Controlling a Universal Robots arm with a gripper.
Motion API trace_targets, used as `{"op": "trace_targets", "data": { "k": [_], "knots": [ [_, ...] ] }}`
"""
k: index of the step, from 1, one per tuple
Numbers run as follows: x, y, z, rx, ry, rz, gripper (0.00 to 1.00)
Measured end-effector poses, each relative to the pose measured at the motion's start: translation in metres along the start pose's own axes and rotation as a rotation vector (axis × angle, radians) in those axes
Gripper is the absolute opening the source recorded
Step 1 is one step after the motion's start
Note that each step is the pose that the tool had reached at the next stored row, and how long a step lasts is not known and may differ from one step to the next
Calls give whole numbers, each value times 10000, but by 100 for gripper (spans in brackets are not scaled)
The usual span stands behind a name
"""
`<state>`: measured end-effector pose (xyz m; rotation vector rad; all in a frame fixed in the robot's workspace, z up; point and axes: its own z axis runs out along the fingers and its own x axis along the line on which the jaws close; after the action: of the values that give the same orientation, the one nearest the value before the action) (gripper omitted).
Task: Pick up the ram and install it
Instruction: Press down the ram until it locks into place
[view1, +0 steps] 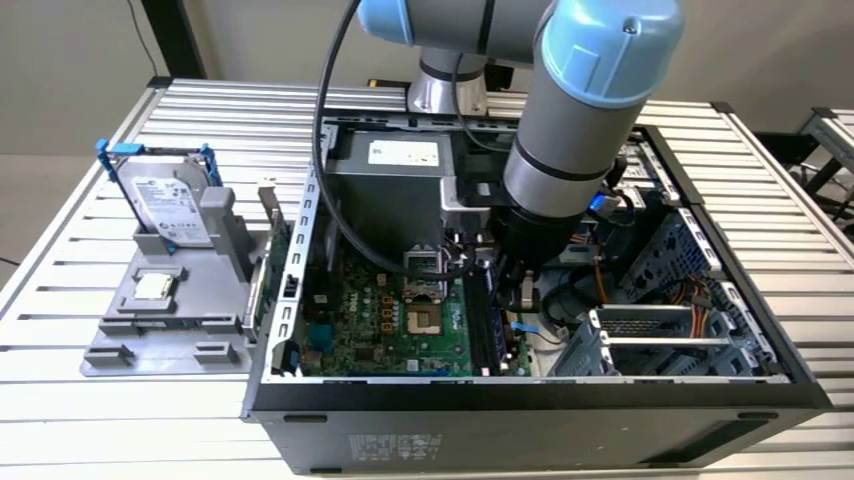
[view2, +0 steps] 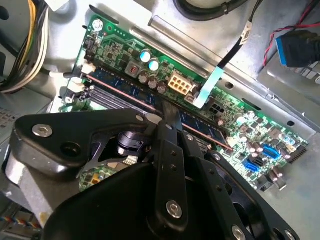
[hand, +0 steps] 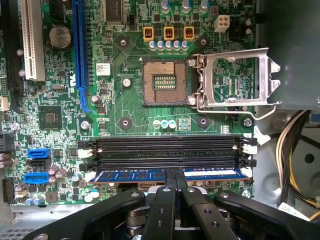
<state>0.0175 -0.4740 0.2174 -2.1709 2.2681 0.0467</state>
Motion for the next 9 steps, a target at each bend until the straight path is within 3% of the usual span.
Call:
{"op": "trace_targets", "data": {
  "k": [6, 8, 9],
  "knots": [
    [-2, -1, -7, -2, 4, -1, 0],
    [-9, -1, -64, 10, -48, -1, 0],
    [-7, 1, -113, 5, -27, -2, 0]
  ]
}}
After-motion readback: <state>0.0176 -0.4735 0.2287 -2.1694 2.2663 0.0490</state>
